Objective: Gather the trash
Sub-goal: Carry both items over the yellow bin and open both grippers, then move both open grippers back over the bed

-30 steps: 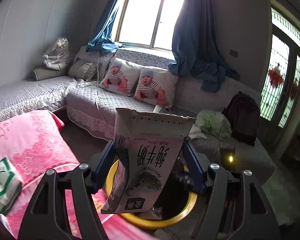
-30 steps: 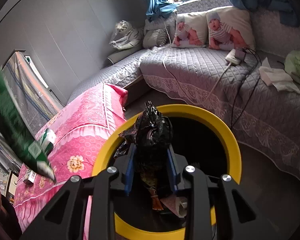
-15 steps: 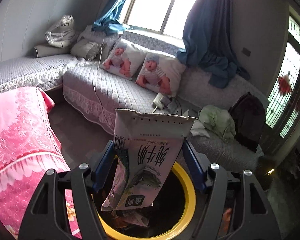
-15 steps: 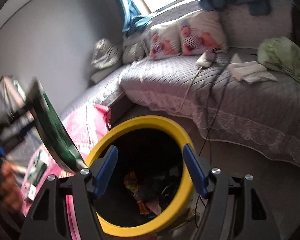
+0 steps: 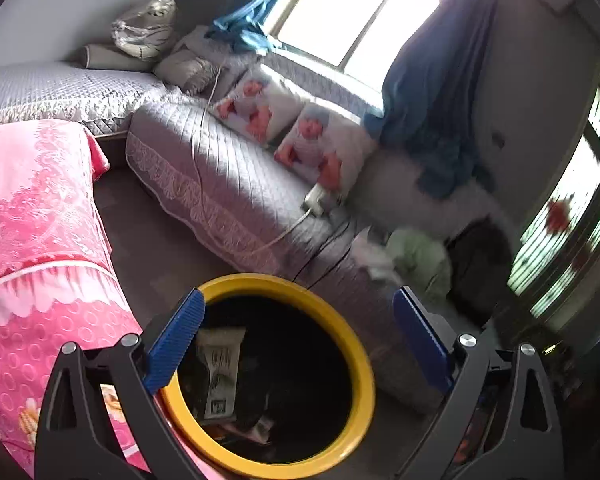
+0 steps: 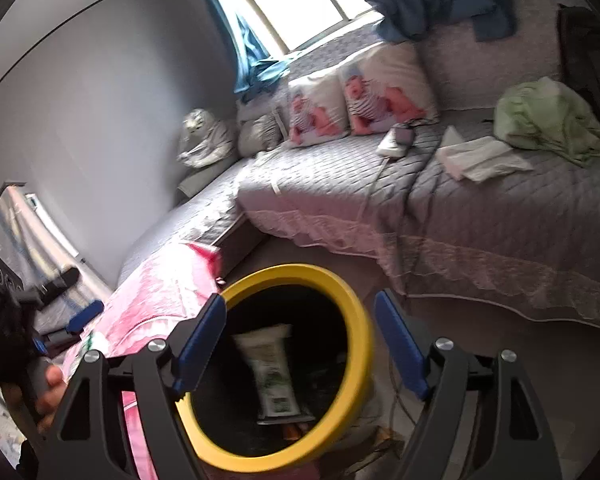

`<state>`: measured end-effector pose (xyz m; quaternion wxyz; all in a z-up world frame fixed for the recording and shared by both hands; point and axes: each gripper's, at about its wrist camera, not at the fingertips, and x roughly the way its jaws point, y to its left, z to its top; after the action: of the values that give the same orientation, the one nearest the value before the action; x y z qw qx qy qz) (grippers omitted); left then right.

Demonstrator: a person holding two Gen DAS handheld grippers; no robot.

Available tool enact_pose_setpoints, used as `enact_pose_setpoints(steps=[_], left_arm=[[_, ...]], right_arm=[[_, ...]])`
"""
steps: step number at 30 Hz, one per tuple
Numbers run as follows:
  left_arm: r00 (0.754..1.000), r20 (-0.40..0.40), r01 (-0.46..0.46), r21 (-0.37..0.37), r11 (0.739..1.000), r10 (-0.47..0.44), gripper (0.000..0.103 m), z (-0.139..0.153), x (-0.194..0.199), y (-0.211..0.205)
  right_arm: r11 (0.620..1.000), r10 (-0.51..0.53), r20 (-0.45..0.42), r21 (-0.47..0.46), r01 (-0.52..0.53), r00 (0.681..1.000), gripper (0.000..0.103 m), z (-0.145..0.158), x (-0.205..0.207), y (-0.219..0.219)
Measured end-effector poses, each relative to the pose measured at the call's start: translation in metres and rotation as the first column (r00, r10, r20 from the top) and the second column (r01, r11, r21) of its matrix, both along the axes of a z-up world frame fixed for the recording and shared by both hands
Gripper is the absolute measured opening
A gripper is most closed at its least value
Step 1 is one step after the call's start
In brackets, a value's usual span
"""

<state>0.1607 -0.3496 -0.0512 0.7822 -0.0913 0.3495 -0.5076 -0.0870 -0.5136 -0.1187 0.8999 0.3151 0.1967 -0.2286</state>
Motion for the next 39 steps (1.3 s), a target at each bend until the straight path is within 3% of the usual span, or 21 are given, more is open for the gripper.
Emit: enact_pose_setpoints(steps=[4,8,11,15,18,19,20,23,25,26,28,30,32,36,39], left_arm=[[0.999,-0.029,-0.033,-0.121,0.992,0.029,0.092,0.037,0.016,0.052],[0.995,0.03,-0.086,-0.183,0.979,0.093,0.093,0.077,0.027,0.116],[0.983,0.078,-0.149,-0.204,0.968,0.168,0.094,0.101,0.033,0.18],[0.952,0.115,-0.261,-0.168,0.951,0.282,0.094,0.118,0.044,0.276],[0.901,0.155,-0.384,-0.144,0.912,0.404,0.094,0.124,0.044,0.344],[0.87,0.173,-0.441,-0.143,0.886,0.461,0.094,0.126,0.041,0.375],[0.847,0.177,-0.48,-0.152,0.864,0.502,0.094,0.127,0.038,0.4],[0.79,0.148,-0.567,-0.194,0.8,0.595,0.095,0.127,0.029,0.469],[0.748,0.134,-0.618,-0.214,0.756,0.65,0.094,0.125,0.022,0.507],[0.709,0.136,-0.658,-0.225,0.718,0.692,0.094,0.123,0.015,0.532],[0.659,0.137,-0.706,-0.229,0.671,0.74,0.095,0.117,0.009,0.562],[0.623,0.127,-0.745,-0.206,0.635,0.772,0.095,0.104,0.007,0.586],[0.615,0.106,-0.761,-0.181,0.623,0.781,0.095,0.085,0.008,0.6],[0.65,0.043,-0.748,-0.135,0.65,0.758,0.094,0.048,0.012,0.609],[0.683,0.016,-0.725,-0.107,0.681,0.73,0.094,0.025,0.017,0.609]], right_arm=[[0.996,0.084,-0.002,-0.015,-0.084,0.996,0.074,0.009,0.025,0.021],[0.973,0.218,-0.017,-0.078,-0.219,0.976,0.077,0.024,0.058,0.056],[0.922,0.348,-0.042,-0.167,-0.35,0.937,0.079,0.039,0.085,0.094],[0.789,0.538,-0.1,-0.288,-0.542,0.837,0.08,0.054,0.124,0.159],[0.667,0.657,-0.152,-0.339,-0.664,0.738,0.08,0.062,0.153,0.206],[0.612,0.7,-0.175,-0.355,-0.707,0.693,0.08,0.064,0.165,0.225],[0.582,0.72,-0.187,-0.362,-0.728,0.669,0.08,0.066,0.172,0.234],[0.451,0.791,-0.251,-0.377,-0.809,0.557,0.08,0.068,0.202,0.28],[0.339,0.834,-0.303,-0.377,-0.862,0.461,0.08,0.066,0.224,0.313],[0.278,0.851,-0.334,-0.37,-0.886,0.406,0.08,0.063,0.235,0.329],[0.17,0.87,-0.384,-0.356,-0.919,0.309,0.08,0.058,0.251,0.356],[0.046,0.873,-0.443,-0.342,-0.939,0.204,0.08,0.051,0.266,0.386],[-0.067,0.861,-0.497,-0.323,-0.944,0.109,0.08,0.043,0.28,0.413],[-0.272,0.789,-0.61,-0.234,-0.933,-0.077,0.08,0.021,0.313,0.465],[-0.333,0.742,-0.653,-0.162,-0.929,-0.152,0.08,0.007,0.333,0.485]])
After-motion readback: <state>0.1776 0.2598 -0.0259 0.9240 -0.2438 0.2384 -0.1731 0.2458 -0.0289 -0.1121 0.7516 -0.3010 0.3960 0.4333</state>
